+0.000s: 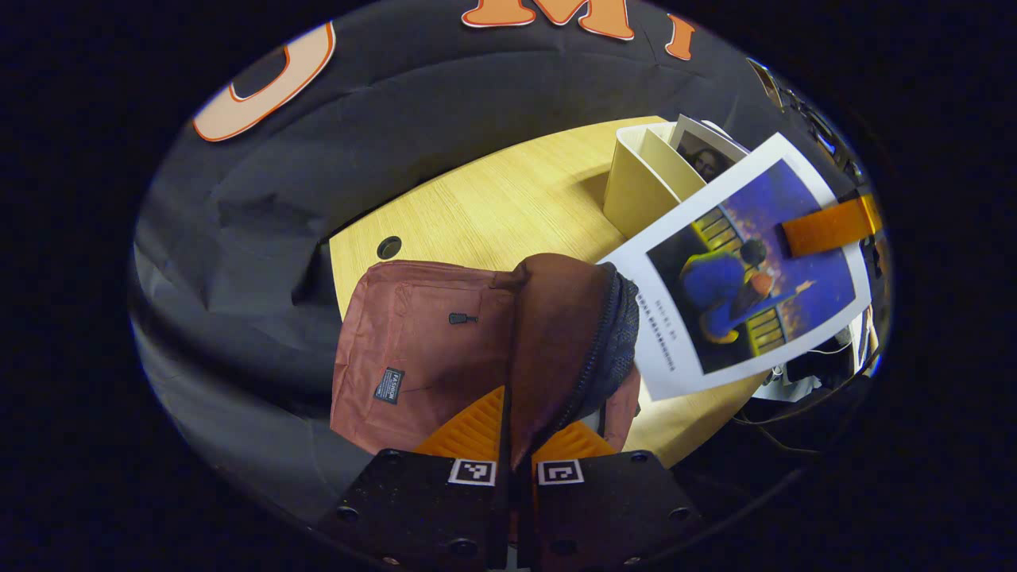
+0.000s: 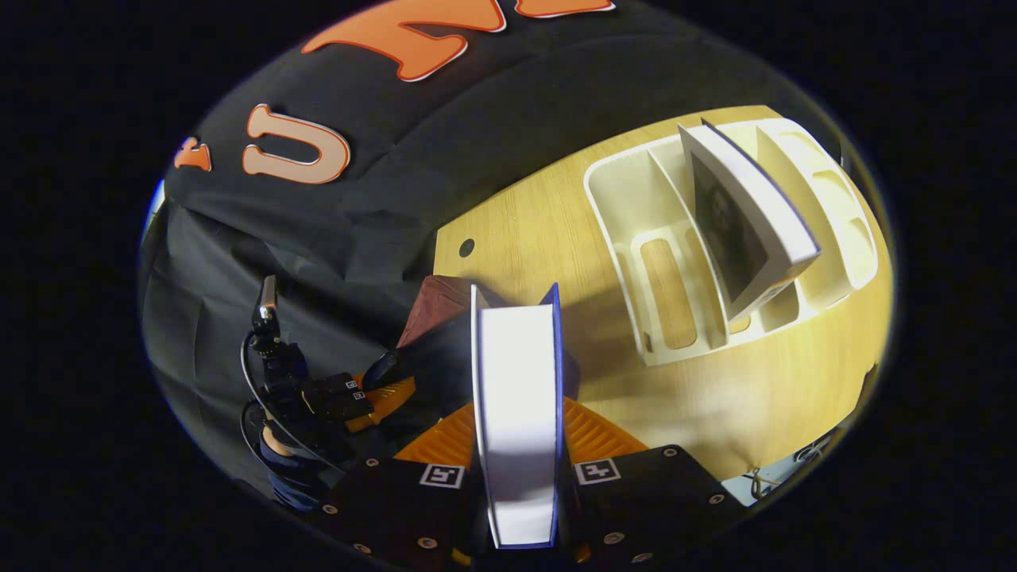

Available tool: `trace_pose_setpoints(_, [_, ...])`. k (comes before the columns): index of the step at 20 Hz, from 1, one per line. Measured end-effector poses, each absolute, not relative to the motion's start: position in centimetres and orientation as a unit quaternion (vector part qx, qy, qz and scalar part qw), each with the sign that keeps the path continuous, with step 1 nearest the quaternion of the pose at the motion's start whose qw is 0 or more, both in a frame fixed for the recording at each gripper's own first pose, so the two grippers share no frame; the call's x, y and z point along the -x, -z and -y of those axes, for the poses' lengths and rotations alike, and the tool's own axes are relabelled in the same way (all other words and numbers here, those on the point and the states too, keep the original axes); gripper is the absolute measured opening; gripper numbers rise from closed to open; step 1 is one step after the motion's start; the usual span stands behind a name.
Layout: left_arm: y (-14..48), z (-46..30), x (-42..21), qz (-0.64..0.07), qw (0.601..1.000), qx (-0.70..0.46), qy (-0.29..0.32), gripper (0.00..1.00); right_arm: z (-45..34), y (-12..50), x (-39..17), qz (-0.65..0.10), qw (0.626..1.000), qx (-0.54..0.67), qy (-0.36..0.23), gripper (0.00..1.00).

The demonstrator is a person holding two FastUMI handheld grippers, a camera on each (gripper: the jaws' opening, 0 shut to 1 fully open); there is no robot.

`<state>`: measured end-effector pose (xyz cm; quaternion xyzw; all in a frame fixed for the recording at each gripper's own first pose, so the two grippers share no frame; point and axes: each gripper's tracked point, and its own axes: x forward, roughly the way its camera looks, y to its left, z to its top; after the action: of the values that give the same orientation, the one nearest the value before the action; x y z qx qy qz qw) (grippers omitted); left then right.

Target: Open the schoolbag, grab two books from the bookshelf and put them into the schoolbag.

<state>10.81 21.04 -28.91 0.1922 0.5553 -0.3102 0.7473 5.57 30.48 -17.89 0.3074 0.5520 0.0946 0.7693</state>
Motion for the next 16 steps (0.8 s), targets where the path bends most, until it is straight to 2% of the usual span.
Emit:
trace_pose_setpoints(11, [27.9, -19.3, -9.7, -0.544, 0.758, -0.171, 0.316, 0.05, -38.3, 22.9, -6.4, -0.513, 0.765, -0.381, -0.081, 0.36])
trace_pose_setpoints(16, [27.4, -18.3, -9.0, -0.541, 0.758, -0.162, 0.326, 0.05, -41.1, 25.1, -6.6, -0.513, 0.769, -0.372, -0.083, 0.36])
